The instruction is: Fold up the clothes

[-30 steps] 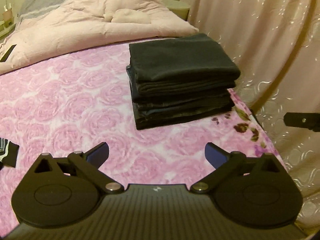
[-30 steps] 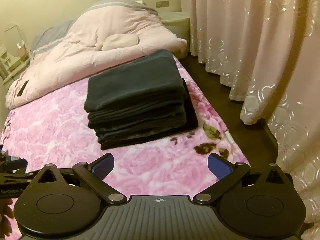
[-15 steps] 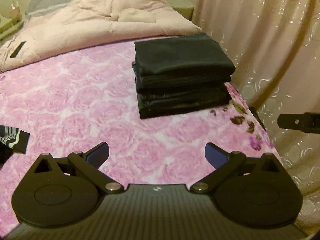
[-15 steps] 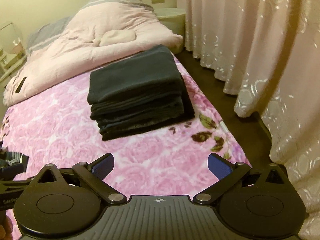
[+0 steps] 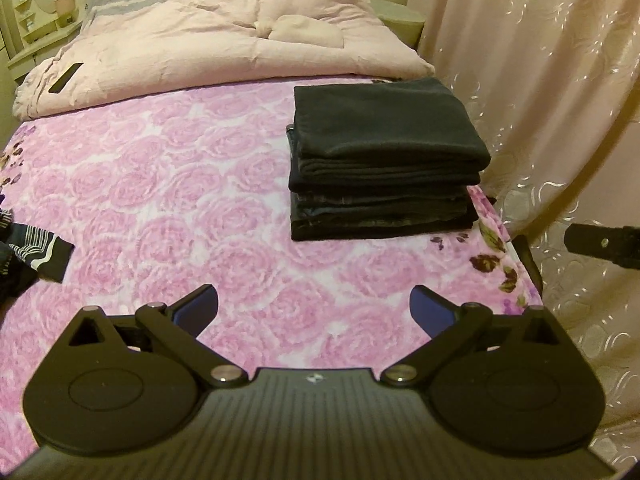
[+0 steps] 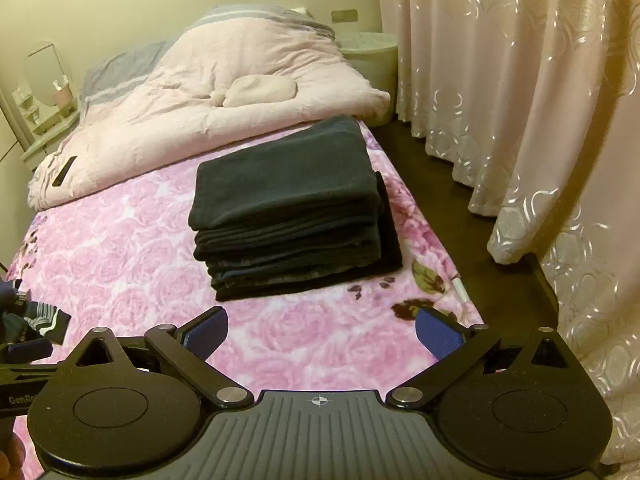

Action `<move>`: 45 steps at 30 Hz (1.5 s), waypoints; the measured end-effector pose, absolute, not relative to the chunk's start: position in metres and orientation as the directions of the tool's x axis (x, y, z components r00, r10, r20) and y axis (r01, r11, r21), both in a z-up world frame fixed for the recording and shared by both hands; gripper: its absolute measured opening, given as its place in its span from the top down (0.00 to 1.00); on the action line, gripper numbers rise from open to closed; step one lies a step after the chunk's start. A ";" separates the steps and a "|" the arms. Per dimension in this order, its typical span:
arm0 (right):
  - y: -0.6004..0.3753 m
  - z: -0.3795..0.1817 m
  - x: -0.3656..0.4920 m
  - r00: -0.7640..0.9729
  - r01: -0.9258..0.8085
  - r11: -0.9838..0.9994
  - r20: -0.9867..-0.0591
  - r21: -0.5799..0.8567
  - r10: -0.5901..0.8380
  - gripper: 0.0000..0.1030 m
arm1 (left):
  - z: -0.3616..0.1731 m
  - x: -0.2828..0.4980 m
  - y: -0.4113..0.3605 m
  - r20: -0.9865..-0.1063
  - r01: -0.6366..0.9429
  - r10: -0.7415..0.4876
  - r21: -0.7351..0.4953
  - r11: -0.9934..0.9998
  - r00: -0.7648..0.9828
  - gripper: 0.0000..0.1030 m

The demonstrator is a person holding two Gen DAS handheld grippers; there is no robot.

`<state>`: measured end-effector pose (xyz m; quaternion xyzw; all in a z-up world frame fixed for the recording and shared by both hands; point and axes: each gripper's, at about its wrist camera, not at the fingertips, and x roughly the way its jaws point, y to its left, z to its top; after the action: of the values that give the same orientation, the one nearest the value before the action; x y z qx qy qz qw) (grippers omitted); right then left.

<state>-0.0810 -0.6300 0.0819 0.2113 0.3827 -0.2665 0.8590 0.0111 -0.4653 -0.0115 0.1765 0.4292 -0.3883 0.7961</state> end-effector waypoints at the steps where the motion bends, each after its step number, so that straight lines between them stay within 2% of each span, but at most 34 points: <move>1: -0.630 0.082 -0.082 0.564 0.620 0.768 -0.772 0.161 -0.293 0.01 | -0.012 0.011 -0.466 -0.823 0.770 -0.463 -0.051 0.636 0.329 0.02; 30: -0.621 0.085 -0.077 0.551 0.586 0.805 -0.771 0.087 -0.318 0.01 | -0.017 0.005 -0.482 -0.826 0.791 -0.468 -0.045 0.611 0.314 0.01; 45: -0.623 0.085 -0.073 0.553 0.579 0.810 -0.777 0.097 -0.302 0.01 | -0.020 0.005 -0.487 -0.831 0.793 -0.457 -0.030 0.608 0.318 0.01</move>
<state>-0.0727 -0.6232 0.0852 0.1738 0.3982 -0.2550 0.8638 0.0054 -0.4870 -0.0197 0.1965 0.4282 -0.3968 0.7877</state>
